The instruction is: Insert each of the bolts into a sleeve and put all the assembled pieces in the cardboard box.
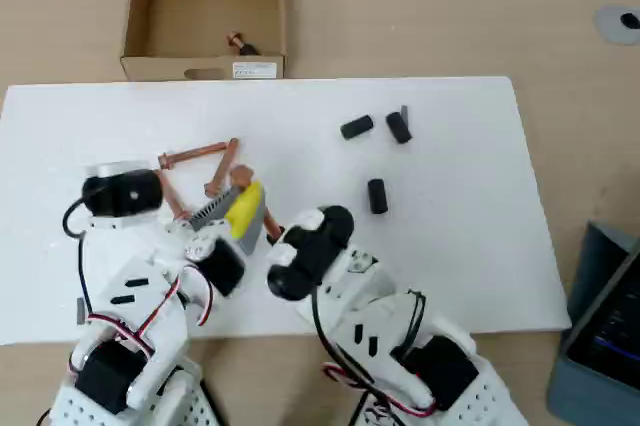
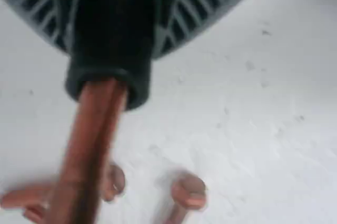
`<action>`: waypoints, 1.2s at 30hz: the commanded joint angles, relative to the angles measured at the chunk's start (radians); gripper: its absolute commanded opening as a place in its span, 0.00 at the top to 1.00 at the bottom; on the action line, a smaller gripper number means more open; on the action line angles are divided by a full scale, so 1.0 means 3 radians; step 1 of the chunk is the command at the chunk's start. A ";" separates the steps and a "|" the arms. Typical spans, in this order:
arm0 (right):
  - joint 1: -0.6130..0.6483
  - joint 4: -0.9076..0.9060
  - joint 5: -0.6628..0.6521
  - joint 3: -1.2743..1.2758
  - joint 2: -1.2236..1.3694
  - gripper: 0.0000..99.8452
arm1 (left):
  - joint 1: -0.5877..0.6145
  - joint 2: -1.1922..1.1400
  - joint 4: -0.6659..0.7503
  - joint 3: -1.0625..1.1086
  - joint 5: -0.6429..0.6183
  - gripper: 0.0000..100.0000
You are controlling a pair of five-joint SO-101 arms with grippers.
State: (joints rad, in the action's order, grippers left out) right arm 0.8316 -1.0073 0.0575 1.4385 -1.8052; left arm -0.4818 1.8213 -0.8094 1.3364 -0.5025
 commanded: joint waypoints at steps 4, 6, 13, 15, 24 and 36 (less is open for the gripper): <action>0.0038 0.0082 -0.0010 -0.0033 -0.0427 0.99 | -0.0292 0.0013 -0.0373 -0.0189 0.0220 1.00; 0.0038 0.0082 -0.0010 -0.0033 -0.0427 0.99 | -0.0297 0.0013 -0.0511 -0.0245 0.0368 1.00; 0.0038 0.0087 -0.0010 -0.0038 -0.0427 0.99 | -0.0297 0.0013 -0.0752 -0.0271 0.0742 1.00; 0.0038 0.0092 -0.0010 -0.0043 -0.0427 0.99 | -0.0297 0.0013 -0.0813 -0.0266 0.0762 1.00; 0.0038 0.0092 -0.0010 -0.0038 -0.0427 0.99 | -0.0220 0.0008 -0.1187 -0.0414 0.0757 0.89; 0.0028 0.0087 -0.0010 -0.0028 -0.0427 0.99 | 0.0322 0.0008 -0.1181 -0.1043 0.0783 0.83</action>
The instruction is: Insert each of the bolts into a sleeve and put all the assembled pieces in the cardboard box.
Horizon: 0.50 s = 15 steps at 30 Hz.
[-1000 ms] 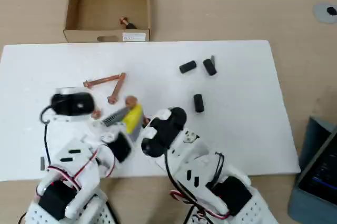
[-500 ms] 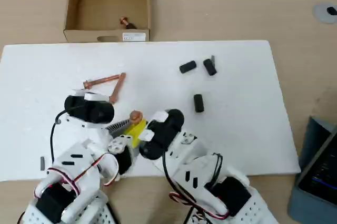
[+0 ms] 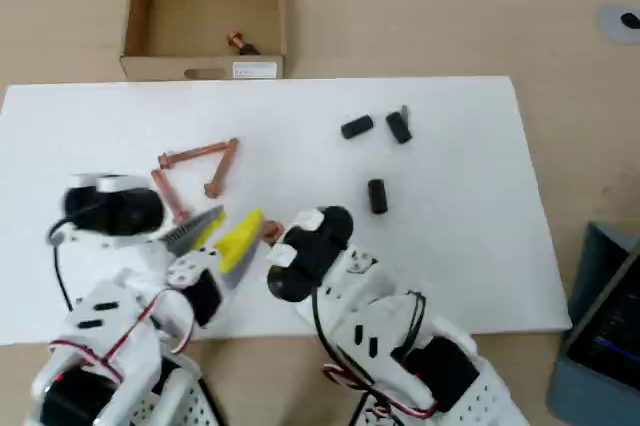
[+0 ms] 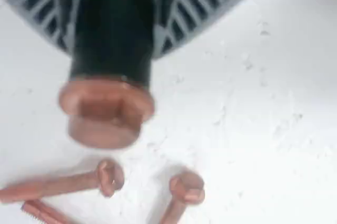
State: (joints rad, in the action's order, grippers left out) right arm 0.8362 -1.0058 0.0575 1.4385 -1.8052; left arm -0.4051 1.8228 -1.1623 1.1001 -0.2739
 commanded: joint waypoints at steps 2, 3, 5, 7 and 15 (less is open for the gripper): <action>0.0008 0.0082 -0.0010 -0.0028 -0.0427 0.99 | 0.0107 0.0003 -0.0015 -0.0271 0.0066 0.84; 0.0008 0.0082 -0.0005 -0.0028 -0.0427 0.99 | 0.0143 0.0003 -0.0015 -0.0256 0.0128 0.87; 0.0008 0.0077 0.0010 -0.0028 -0.0427 0.99 | 0.0271 0.0003 0.0005 -0.0240 0.0276 0.95; -0.0008 0.0077 0.0010 -0.0033 -0.0427 0.99 | 0.0430 0.0003 0.0005 -0.0225 0.0419 1.00; -0.0545 0.0066 0.0184 -0.0018 -0.0396 0.99 | 0.1274 0.0008 -0.0020 0.0107 0.0788 1.00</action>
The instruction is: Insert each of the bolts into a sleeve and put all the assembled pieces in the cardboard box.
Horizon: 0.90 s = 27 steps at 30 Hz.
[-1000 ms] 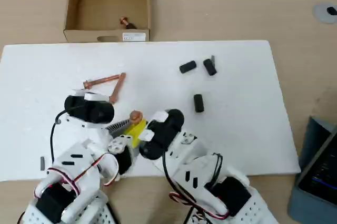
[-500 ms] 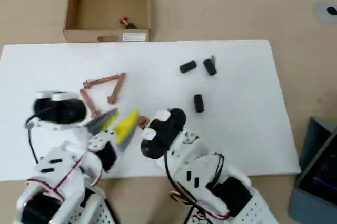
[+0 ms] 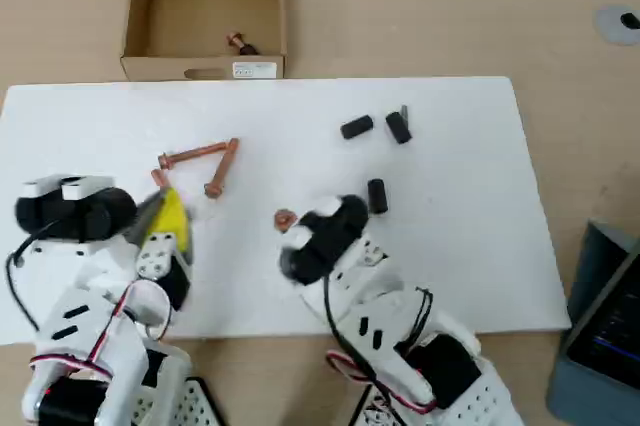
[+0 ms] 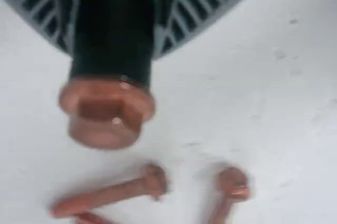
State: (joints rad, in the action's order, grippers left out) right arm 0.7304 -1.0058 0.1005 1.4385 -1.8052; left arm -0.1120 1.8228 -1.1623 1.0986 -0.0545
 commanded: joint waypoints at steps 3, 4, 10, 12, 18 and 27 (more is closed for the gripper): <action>-0.0315 0.0066 0.0041 -0.0008 -0.0396 0.99 | 0.0634 0.0008 0.0000 0.0414 0.0046 1.00; -0.0335 0.0066 0.0041 -0.0013 -0.0391 0.99 | 0.0721 0.0008 0.0005 0.0532 0.0056 1.00; -0.0442 0.0077 0.0072 -0.0222 -0.0192 0.99 | 0.1028 0.0008 0.0005 0.1089 0.0087 1.00; -0.0448 0.0097 0.0077 -0.0401 0.0084 0.99 | 0.1018 0.0008 0.0000 0.1192 0.0220 1.00; -0.0586 0.0578 0.0082 -0.1199 0.1348 0.99 | 0.1018 0.0008 0.0000 0.1386 0.0471 1.00; -0.0831 0.1294 0.0082 -0.2672 0.3526 0.99 | 0.1048 0.0008 0.0005 0.1550 0.0583 1.00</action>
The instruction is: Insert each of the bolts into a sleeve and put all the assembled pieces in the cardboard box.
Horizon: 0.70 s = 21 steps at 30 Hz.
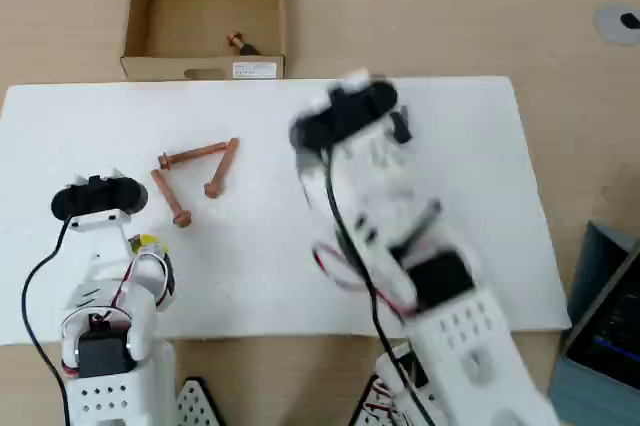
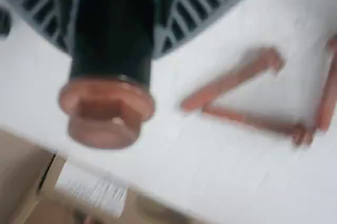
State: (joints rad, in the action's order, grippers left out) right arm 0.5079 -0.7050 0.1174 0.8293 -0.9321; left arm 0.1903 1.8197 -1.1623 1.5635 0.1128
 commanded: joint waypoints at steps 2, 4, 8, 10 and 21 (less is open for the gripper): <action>-0.0105 0.0440 0.0026 -0.0954 0.1025 0.99 | 0.0041 0.0018 0.0005 0.0000 0.0005 1.00; -0.0105 0.0552 0.0026 -0.1256 0.1404 0.99 | 0.0041 0.0018 0.0005 0.0041 0.0005 1.00; -0.0105 0.0726 0.0010 -0.1849 0.2120 0.99 | 0.0046 0.0018 0.0005 0.0174 0.0020 1.00; -0.0105 0.0803 0.0010 -0.2151 0.2468 0.99 | 0.0113 0.0018 0.0010 0.0174 0.0020 1.00; -0.0105 0.0880 -0.0143 -0.4063 0.4386 0.99 | 0.0245 0.0018 0.0092 0.0199 0.0005 1.00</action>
State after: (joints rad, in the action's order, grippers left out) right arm 0.4910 -0.4733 0.1128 -0.1956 0.2831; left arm 0.2516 1.8197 -1.1546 1.6280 0.1112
